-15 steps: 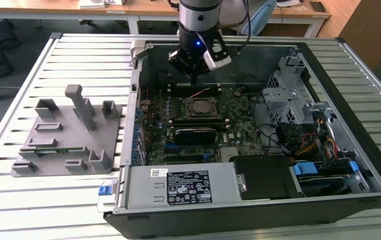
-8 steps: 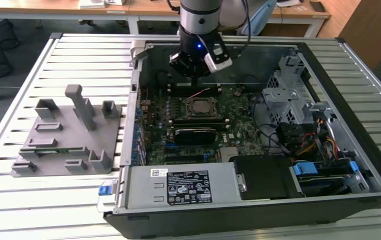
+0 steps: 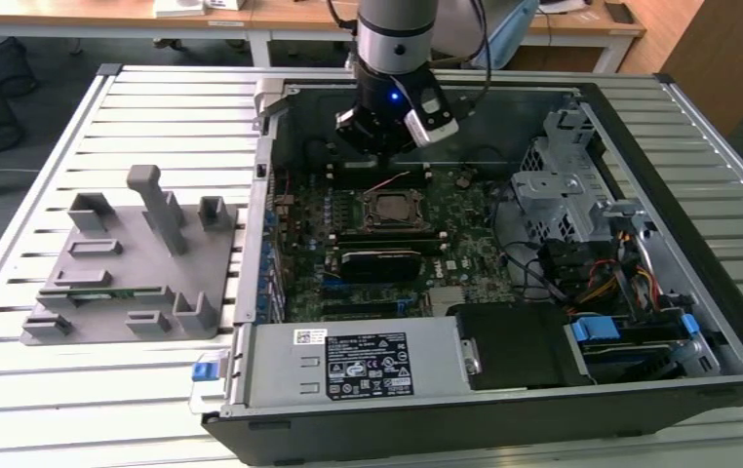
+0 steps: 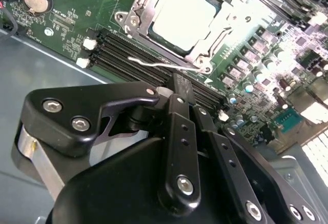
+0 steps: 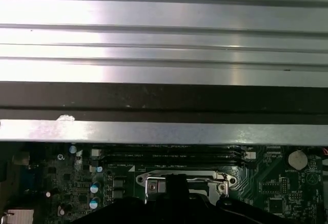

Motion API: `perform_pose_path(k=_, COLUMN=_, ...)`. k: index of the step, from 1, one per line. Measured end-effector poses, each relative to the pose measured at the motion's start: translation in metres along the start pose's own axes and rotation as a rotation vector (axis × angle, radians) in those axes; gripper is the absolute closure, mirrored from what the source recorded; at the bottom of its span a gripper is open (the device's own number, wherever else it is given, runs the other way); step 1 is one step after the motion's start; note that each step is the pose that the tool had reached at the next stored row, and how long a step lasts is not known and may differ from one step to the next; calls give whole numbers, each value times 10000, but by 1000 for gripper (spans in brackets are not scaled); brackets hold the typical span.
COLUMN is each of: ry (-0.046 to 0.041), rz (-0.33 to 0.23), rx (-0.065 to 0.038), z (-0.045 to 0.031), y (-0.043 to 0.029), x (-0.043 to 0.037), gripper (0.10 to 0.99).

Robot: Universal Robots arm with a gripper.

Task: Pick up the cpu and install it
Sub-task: 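Install the first cpu locking lever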

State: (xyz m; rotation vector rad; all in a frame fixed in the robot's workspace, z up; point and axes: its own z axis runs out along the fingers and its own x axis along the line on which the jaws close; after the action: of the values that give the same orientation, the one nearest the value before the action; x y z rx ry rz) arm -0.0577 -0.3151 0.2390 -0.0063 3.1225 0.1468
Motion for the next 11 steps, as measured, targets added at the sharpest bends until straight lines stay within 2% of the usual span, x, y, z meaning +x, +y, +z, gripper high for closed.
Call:
perform_pose_path(k=6, ry=8, rz=-84, rx=-1, z=69, y=-7, x=-33, gripper=980)
perform_pose_path(k=11, ry=8, rz=-91, rx=-1, z=92, y=-8, x=-83, gripper=980)
